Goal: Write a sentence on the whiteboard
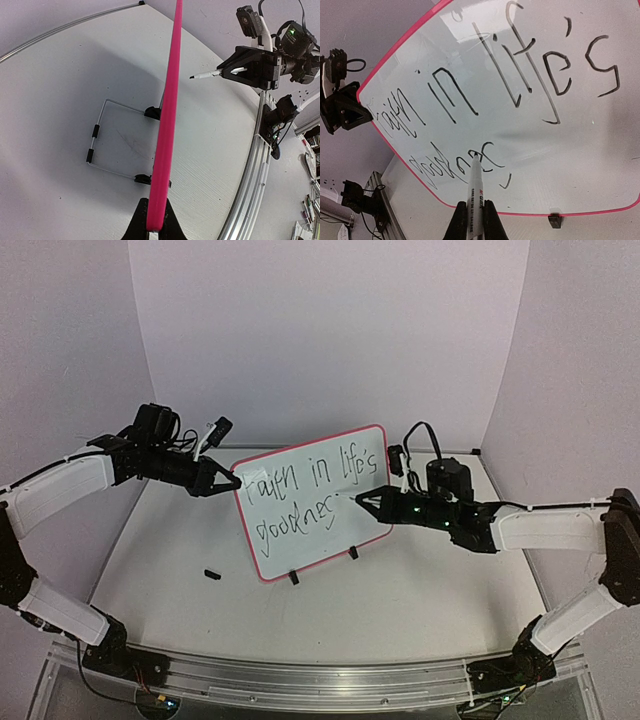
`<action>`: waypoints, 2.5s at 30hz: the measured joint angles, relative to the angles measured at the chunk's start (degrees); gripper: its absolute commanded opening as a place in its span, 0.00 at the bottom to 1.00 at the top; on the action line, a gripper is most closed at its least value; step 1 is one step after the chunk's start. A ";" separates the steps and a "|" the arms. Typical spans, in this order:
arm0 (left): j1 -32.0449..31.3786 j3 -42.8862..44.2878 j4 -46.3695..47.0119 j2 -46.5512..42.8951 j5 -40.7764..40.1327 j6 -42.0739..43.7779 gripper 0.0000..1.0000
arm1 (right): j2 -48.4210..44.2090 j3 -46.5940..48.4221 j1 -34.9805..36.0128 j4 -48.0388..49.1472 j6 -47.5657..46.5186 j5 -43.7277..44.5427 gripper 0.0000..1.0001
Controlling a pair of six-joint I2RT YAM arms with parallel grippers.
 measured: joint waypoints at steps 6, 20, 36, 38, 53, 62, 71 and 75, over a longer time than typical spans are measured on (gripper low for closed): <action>0.00 0.00 0.00 0.00 -0.01 0.00 0.00 | 1.22 0.02 -0.81 0.03 0.20 1.34 0.00; 0.00 0.00 0.00 0.00 -0.07 -0.10 0.00 | 4.79 1.74 -2.08 0.44 0.15 1.21 0.00; 0.11 0.00 0.02 0.00 -0.06 -0.22 0.00 | 6.60 1.42 -2.13 1.32 0.28 -1.43 0.00; 0.11 0.00 0.02 0.00 -0.04 -0.22 0.00 | 6.51 0.68 -2.13 1.00 0.28 -0.96 0.00; 0.11 0.00 0.02 0.02 -0.04 -0.20 0.00 | 5.45 0.31 -2.13 -1.72 -0.23 1.69 0.00; 0.11 0.00 0.10 0.07 -0.01 -0.22 0.00 | 5.92 0.31 -2.13 -2.44 -0.92 1.29 0.00; 0.11 0.00 0.28 0.12 0.00 -0.38 0.00 | 7.94 0.35 -2.13 -3.06 -1.37 -2.04 0.00; 0.11 0.00 0.31 0.17 0.06 -0.27 0.00 | 7.58 0.09 -2.13 -1.33 -0.57 -3.15 0.00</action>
